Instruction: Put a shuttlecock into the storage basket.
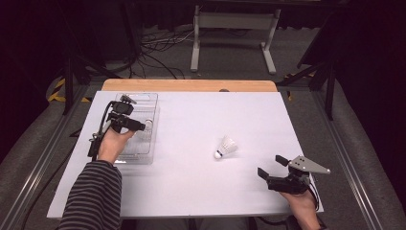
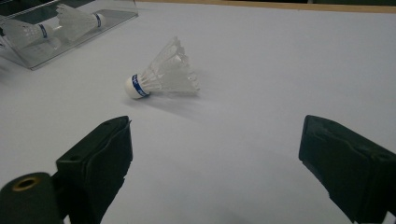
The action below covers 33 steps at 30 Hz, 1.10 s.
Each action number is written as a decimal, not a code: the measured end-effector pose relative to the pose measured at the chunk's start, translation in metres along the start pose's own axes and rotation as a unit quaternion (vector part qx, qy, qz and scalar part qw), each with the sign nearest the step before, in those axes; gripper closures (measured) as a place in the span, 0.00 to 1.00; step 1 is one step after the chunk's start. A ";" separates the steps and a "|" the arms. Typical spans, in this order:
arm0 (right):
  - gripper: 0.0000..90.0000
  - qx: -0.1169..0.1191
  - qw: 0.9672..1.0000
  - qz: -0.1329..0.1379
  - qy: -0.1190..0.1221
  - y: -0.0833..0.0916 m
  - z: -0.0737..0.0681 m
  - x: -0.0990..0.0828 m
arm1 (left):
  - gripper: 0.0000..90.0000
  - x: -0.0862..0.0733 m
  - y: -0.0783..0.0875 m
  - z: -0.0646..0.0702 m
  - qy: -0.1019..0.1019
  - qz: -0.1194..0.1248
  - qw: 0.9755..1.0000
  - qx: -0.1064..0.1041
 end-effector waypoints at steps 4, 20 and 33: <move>0.12 0.000 1.000 0.001 0.000 0.000 0.000 0.000 | 0.45 -0.002 0.004 0.001 -0.003 0.003 1.000 -0.002; 0.12 0.000 1.000 0.000 0.000 0.000 0.000 0.000 | 0.41 -0.014 0.019 0.003 -0.009 0.032 0.999 -0.018; 0.12 0.001 1.000 0.000 0.000 0.000 0.000 0.000 | 0.39 -0.025 0.027 0.008 -0.023 0.050 0.998 -0.021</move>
Point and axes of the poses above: each handheld gripper's, and its own axes: y roughly backward along the jaws, x roughly out of its top, z roughly to its right, the point moved 1 cm from there along -y, roughly forward along the jaws, and after that the axes turned 4 degrees about x, right-handed, at the moved point
